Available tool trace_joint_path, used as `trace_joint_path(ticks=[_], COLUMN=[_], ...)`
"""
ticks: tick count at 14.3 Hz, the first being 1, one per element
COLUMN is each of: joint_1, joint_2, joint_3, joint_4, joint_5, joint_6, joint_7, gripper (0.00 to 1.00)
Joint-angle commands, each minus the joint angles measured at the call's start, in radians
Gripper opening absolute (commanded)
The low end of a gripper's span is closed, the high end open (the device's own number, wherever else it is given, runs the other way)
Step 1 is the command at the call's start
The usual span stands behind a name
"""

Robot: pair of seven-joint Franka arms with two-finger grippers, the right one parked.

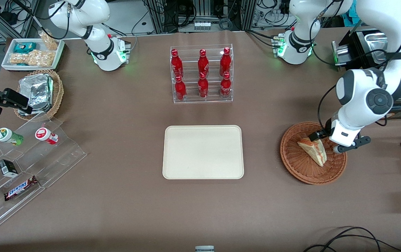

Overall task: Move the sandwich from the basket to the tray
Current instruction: 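Lower the left gripper over the wrapped sandwich and close on it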

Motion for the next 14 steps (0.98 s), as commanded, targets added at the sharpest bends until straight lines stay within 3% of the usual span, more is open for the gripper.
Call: trace_joint_path(ticks=[1, 3, 6, 7, 8, 9, 11, 14], joint_1=[-0.002, -0.002, -0.001, -0.002, -0.002, -0.002, -0.002, -0.01], joint_2=[0.051, 0.091, 0.149, 0.166, 0.17, 0.17, 0.167, 0.168], joint_3=[0.001, 0.001, 0.001, 0.001, 0.001, 0.001, 0.001, -0.002], joint_4=[0.028, 0.039, 0.053, 0.056, 0.056, 0.059, 0.111, 0.281], joint_5=[0.003, 0.003, -0.003, -0.005, -0.011, -0.011, -0.009, 0.003], joint_6=[0.056, 0.101, 0.115, 0.115, 0.113, 0.112, 0.05, -0.221], joint_7=[-0.281, -0.399, -0.41, -0.419, -0.445, -0.451, -0.45, -0.439], gripper=[1.0, 1.0, 1.0, 0.88, 0.33, 0.0, 0.0, 0.0])
